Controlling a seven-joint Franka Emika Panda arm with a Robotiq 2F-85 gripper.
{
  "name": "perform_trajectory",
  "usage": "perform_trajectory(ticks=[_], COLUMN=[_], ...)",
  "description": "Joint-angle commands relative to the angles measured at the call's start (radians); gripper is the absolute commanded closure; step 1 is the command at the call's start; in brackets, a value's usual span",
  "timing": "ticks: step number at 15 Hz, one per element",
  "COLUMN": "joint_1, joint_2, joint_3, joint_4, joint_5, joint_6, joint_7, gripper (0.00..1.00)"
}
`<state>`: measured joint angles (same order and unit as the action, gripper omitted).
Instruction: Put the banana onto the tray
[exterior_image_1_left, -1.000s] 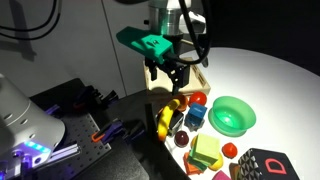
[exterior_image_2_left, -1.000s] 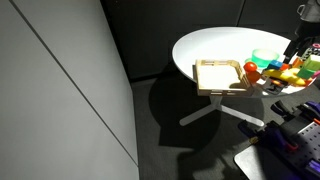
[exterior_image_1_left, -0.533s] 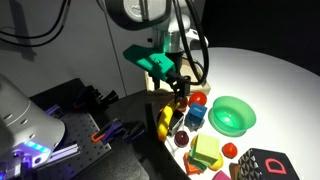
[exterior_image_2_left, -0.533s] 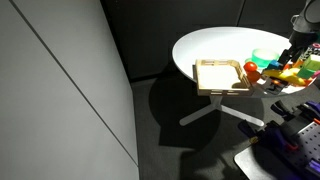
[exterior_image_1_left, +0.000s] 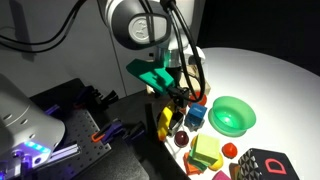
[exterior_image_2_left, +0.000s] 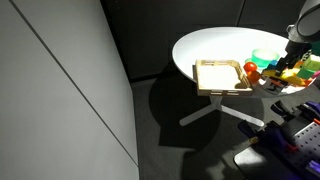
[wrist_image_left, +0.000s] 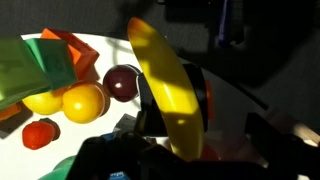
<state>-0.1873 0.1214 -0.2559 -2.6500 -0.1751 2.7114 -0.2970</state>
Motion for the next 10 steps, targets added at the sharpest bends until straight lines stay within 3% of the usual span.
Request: perform_trajectory(ticks=[1,4,5,7,10], joint_1=[-0.022,-0.021,-0.020,-0.017,-0.014], joint_2=[0.046,0.074,0.081,0.092,0.090], joint_3=[0.008,0.008,0.008,0.007,0.005], joint_4=[0.023,0.030,0.032,0.037,0.041], joint_5=[-0.019,-0.022,-0.024,-0.027,-0.030], joint_6=[0.033,0.050,0.053,0.051,0.035], joint_7=[-0.007,-0.005,-0.003,0.002,0.011], gripper=[0.00,0.00,0.25,0.34,0.60])
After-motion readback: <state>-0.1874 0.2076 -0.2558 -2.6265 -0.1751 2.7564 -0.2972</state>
